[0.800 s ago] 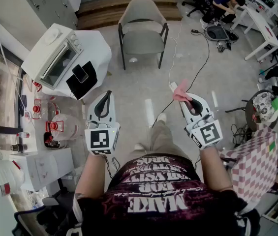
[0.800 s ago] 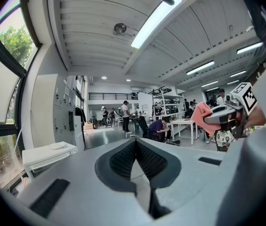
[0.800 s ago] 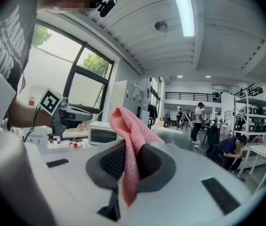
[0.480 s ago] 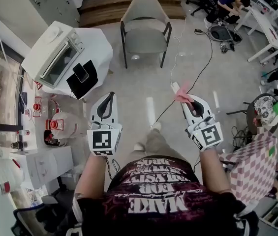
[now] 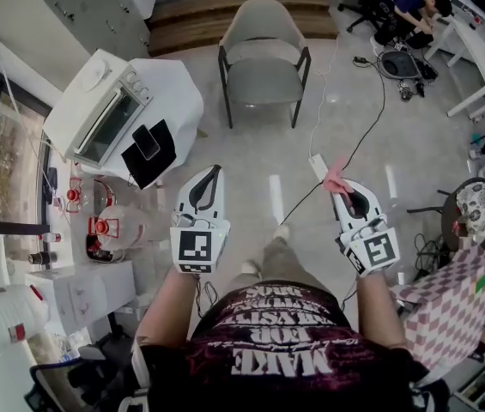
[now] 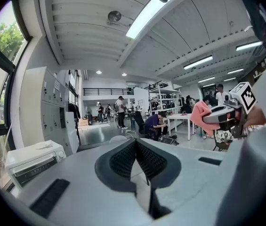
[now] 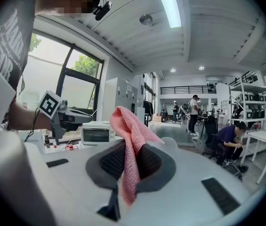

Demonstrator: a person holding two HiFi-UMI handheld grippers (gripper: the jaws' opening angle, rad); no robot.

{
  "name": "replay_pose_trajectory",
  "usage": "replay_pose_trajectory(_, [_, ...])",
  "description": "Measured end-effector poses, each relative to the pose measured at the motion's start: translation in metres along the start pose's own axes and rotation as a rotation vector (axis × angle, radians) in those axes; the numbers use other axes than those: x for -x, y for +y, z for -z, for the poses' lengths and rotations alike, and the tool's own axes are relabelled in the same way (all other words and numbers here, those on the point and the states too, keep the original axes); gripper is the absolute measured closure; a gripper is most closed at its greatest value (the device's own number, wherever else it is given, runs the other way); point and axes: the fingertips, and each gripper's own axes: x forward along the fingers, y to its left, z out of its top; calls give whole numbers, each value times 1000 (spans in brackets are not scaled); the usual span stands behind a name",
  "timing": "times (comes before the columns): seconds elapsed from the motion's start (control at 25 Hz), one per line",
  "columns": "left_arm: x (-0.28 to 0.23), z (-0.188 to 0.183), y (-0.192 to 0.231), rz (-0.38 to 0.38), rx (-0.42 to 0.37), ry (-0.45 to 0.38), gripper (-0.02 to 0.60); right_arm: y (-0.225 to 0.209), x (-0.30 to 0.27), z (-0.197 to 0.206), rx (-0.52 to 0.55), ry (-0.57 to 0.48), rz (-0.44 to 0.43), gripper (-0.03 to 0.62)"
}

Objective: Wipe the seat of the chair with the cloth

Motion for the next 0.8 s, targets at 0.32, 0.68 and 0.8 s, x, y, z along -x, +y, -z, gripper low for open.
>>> replay_pose_trajectory(0.32, [-46, 7, 10, -8, 24, 38, 576, -25, -34, 9, -34, 10, -24, 560])
replay_pose_trajectory(0.68, [-85, -7, 13, -38, 23, 29, 576, -62, -60, 1, -20, 3, -58, 560])
replay_pose_trajectory(0.8, [-98, -14, 14, -56, 26, 31, 575, -79, -67, -7, -8, -11, -72, 560])
